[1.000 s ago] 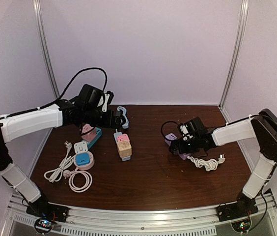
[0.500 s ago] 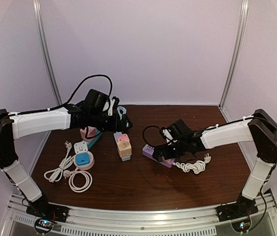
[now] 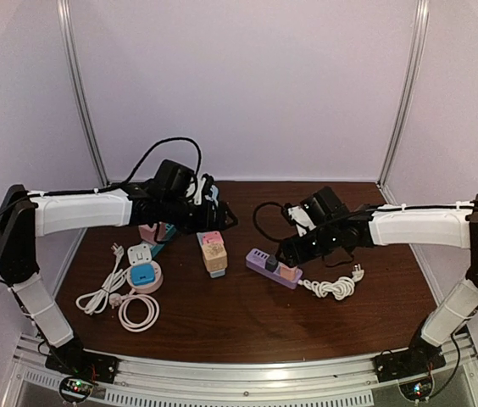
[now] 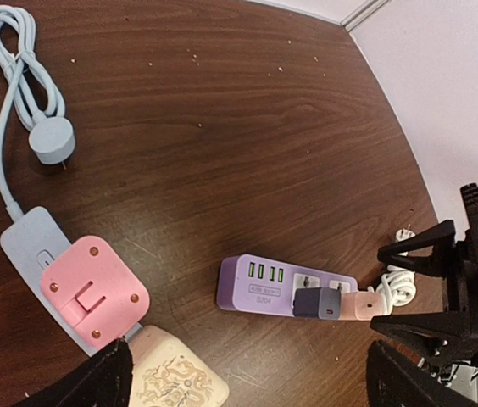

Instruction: Pull the plug off the socket

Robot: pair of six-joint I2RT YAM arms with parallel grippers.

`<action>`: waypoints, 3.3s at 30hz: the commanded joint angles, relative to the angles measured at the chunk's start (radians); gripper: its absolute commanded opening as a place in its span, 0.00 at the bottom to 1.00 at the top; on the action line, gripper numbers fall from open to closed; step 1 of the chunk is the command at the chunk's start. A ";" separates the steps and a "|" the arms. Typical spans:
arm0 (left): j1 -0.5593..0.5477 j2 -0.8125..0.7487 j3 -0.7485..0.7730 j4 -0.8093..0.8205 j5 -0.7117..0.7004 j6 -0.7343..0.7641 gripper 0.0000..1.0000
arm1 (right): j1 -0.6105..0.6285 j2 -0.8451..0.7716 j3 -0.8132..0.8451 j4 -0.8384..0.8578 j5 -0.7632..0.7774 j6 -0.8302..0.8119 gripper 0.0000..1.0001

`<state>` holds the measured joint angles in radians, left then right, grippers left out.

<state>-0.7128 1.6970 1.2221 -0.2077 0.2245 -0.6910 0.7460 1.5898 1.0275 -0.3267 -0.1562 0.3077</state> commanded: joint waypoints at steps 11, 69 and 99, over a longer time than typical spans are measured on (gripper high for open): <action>-0.036 0.115 0.128 0.069 0.143 -0.070 0.98 | -0.010 -0.029 0.030 -0.123 -0.030 -0.224 0.48; -0.086 0.267 0.171 0.119 0.319 -0.234 0.98 | 0.076 -0.191 -0.159 0.103 0.134 -0.174 0.13; -0.085 0.067 0.251 -0.116 0.198 -0.012 0.98 | -0.505 -0.061 -0.127 0.337 -0.261 0.207 0.15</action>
<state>-0.7933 1.8111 1.4517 -0.2840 0.4610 -0.7601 0.3004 1.4883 0.9138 -0.1223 -0.2554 0.4332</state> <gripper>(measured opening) 0.976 0.287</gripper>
